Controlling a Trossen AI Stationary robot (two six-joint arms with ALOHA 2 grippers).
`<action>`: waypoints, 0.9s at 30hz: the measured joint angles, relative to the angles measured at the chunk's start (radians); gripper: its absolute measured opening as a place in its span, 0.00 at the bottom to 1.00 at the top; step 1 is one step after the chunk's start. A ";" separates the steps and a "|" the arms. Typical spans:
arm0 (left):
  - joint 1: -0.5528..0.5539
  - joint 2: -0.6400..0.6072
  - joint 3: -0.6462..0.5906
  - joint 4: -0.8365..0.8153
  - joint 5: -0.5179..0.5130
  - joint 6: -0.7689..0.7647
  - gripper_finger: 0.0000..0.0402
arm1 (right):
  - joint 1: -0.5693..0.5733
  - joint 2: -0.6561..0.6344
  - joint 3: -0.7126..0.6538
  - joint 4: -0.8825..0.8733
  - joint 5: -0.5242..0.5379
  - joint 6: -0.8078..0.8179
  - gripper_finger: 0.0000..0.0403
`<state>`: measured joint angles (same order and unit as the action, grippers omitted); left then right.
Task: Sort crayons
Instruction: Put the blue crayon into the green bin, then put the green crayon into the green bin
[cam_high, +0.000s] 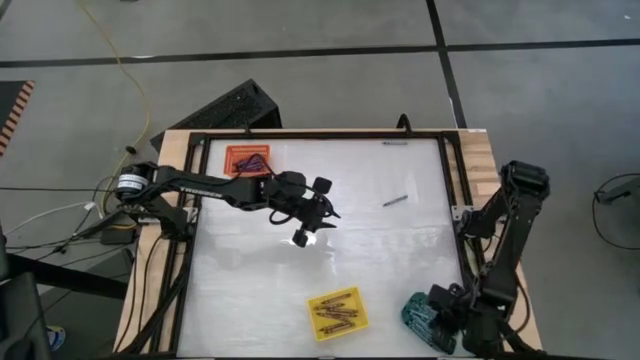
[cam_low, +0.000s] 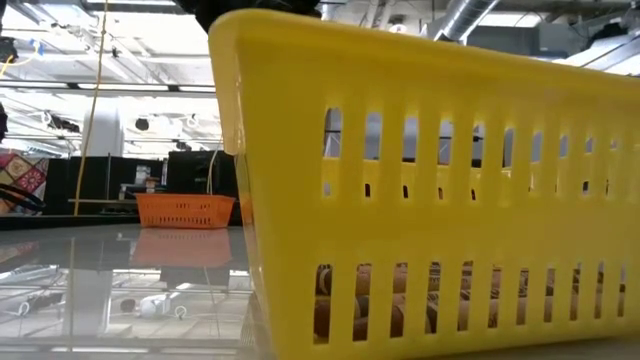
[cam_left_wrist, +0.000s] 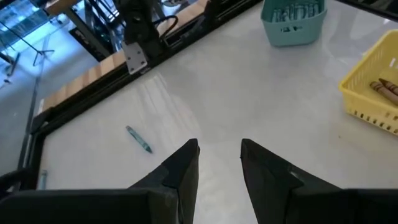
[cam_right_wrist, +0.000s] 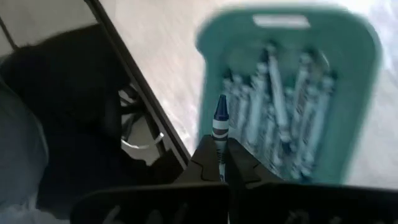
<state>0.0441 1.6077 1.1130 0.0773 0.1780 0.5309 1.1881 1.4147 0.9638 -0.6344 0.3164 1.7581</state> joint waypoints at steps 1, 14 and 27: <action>0.001 0.000 0.000 0.001 0.000 -0.002 0.27 | 0.010 0.000 0.000 -0.013 0.000 0.019 0.00; -0.001 0.000 0.000 -0.032 -0.001 -0.065 0.27 | 0.036 0.024 0.000 -0.076 -0.013 0.085 0.09; -0.007 -0.002 0.000 -0.053 -0.001 -0.083 0.27 | 0.013 0.029 0.000 -0.118 -0.030 0.074 0.30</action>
<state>0.0367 1.6062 1.1130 0.0244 0.1768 0.4480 1.2012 1.4433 0.9638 -0.7528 0.2868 1.8324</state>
